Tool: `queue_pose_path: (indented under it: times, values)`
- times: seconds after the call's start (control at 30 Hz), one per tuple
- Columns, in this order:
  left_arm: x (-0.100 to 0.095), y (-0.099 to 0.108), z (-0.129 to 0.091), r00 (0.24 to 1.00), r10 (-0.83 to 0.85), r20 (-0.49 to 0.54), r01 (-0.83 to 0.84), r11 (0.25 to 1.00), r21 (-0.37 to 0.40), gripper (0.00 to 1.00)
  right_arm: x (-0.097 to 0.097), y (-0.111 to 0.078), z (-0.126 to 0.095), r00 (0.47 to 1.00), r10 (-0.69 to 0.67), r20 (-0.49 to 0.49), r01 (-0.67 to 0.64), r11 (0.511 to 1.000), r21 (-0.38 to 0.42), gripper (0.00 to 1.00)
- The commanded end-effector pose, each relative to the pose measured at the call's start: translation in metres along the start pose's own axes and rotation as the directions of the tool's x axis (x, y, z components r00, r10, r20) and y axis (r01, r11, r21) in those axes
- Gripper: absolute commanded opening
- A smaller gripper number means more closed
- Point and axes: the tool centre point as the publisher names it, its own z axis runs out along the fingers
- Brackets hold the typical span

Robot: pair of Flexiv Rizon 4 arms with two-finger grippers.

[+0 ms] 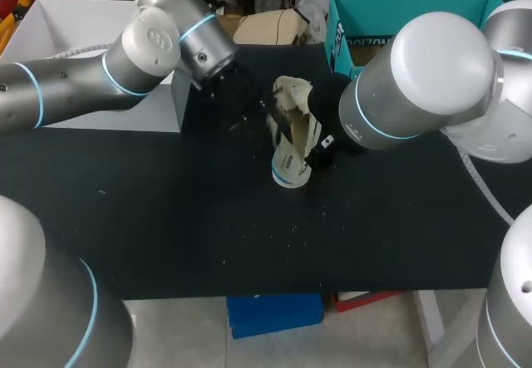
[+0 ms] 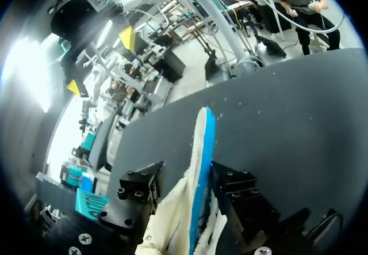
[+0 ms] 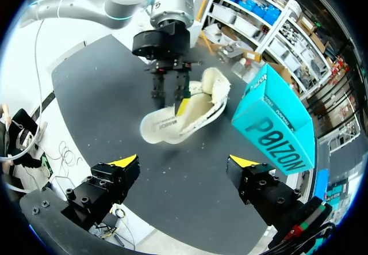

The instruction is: Take the shoe out of the shoebox, open the shoe tongue, remove and reinsert the insole, then place the shoe into the shoebox

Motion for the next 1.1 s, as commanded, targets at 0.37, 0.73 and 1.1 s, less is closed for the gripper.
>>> queue_pose_path:
  times: [0.37,0.73,1.1]
  values:
    - [0.017,-0.031,0.013,0.996,-0.043,-0.079,0.046,0.998,0.030,0.09,0.000,-0.001,0.001,1.000,0.001,-0.002,-0.001,1.000,-0.002,1.00]
    - [0.018,-0.024,0.013,0.997,-0.039,-0.072,0.042,0.999,0.034,0.00,0.000,-0.001,0.001,1.000,0.001,-0.002,-0.001,1.000,-0.002,1.00]
    - [0.007,0.002,0.014,0.999,-0.034,0.002,0.034,0.999,-0.009,0.00,0.000,-0.001,0.001,1.000,0.001,-0.002,-0.001,1.000,-0.002,1.00]
